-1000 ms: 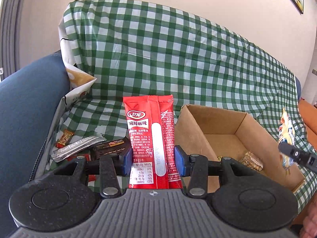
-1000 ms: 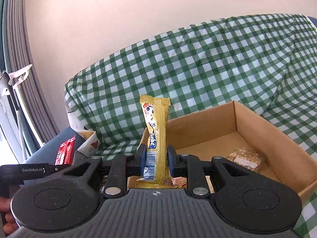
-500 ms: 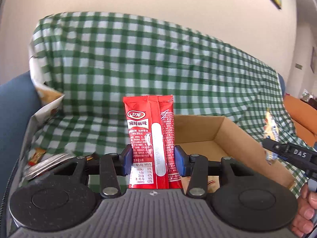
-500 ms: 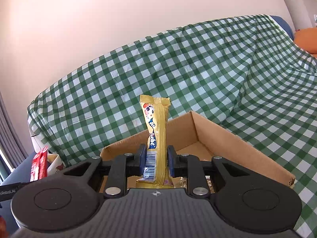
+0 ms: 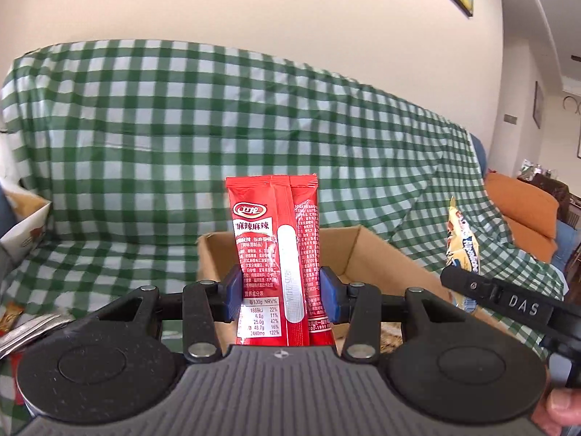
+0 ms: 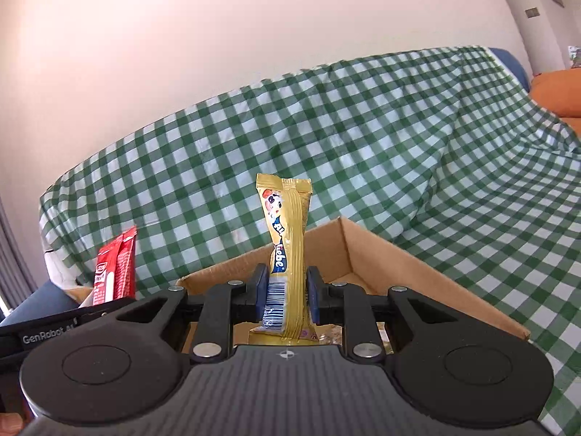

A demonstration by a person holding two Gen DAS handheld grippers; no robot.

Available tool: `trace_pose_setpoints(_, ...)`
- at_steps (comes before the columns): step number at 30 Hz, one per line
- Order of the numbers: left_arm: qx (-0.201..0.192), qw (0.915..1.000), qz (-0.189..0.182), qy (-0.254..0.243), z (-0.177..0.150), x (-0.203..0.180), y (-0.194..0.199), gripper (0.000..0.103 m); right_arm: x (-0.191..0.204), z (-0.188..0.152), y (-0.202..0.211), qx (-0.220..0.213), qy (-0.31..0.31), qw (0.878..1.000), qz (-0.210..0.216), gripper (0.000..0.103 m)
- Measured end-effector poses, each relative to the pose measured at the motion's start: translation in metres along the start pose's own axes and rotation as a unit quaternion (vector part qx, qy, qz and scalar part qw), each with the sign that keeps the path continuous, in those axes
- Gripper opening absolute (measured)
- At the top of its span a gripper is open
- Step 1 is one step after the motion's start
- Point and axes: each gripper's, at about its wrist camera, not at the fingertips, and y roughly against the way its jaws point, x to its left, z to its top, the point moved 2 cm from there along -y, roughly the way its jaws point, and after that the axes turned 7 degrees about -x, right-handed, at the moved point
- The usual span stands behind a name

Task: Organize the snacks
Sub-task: 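Carry the red packet and yellow wafer bar over the box with both tools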

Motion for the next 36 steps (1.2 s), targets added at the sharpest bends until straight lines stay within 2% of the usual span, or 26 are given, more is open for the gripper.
trace_pose_setpoints(5, 0.001, 0.9999, -0.012, 0.005, 0.001, -0.006, -0.010, 0.048, 0.003, -0.001, 0.002, -0.008, 0.010, 1.000, -0.012, 0.023)
trace_pose_setpoints(14, 0.020, 0.9988, -0.030, 0.034, 0.000, 0.004, -0.024, 0.048, 0.008, -0.003, -0.001, -0.001, 0.016, 1.000, -0.018, 0.024)
trace_pose_setpoints(25, 0.015, 0.9983, -0.046, 0.033, 0.001, -0.003, -0.026, 0.048, 0.013, -0.004, -0.004, 0.004, 0.029, 0.999, -0.017, 0.024)
trace_pose_setpoints(36, 0.014, 0.9982, -0.046, 0.035, -0.001, -0.003, -0.025, 0.048, 0.015, -0.005, -0.002, 0.004, 0.030, 0.999, -0.020, 0.024)
